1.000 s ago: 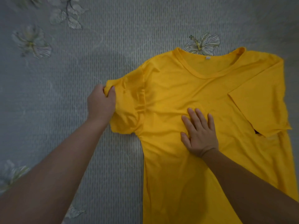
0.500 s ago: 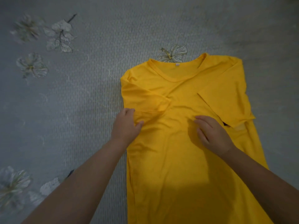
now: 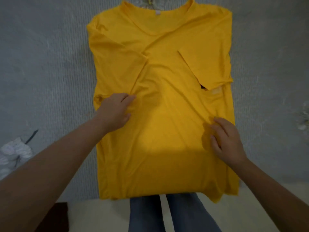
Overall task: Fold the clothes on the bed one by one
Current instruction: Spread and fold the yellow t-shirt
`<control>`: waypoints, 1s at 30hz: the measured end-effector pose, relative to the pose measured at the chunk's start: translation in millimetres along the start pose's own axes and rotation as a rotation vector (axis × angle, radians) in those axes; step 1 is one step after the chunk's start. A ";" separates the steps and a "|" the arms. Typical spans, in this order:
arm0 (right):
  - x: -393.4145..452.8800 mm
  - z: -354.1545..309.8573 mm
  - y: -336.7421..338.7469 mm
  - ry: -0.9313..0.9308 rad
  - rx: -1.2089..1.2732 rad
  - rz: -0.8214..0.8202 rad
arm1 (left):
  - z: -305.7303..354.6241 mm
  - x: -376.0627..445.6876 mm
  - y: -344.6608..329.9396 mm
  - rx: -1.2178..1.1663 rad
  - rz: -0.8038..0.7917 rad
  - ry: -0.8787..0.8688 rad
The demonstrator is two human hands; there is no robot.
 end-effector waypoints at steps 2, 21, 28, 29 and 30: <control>-21.8 18.2 1.9 -0.134 -0.039 -0.029 | 26.0 -31.0 -11.9 -0.049 0.005 -0.079; -60.3 12.2 20.0 -0.907 0.795 0.002 | 122.4 -180.3 -114.5 -0.022 -0.006 -0.051; -30.0 8.3 22.5 -0.156 -0.227 -0.281 | 133.8 -200.6 -142.6 0.007 0.018 0.061; -37.7 -4.2 13.0 0.087 -0.393 -0.337 | 134.8 -200.8 -143.6 0.021 0.026 0.080; -45.3 -14.6 3.0 0.284 -0.482 -0.367 | 137.0 -200.5 -143.8 0.025 0.030 0.102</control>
Point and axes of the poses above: each hand's wrist, its own x-axis towards the middle knuckle, its own y-axis out of the back of the hand, z = x × y, the point moved 5 cm from there along x, towards the middle knuckle, and after that the axes turned 1 degree about -y, right-handed, at the moved point
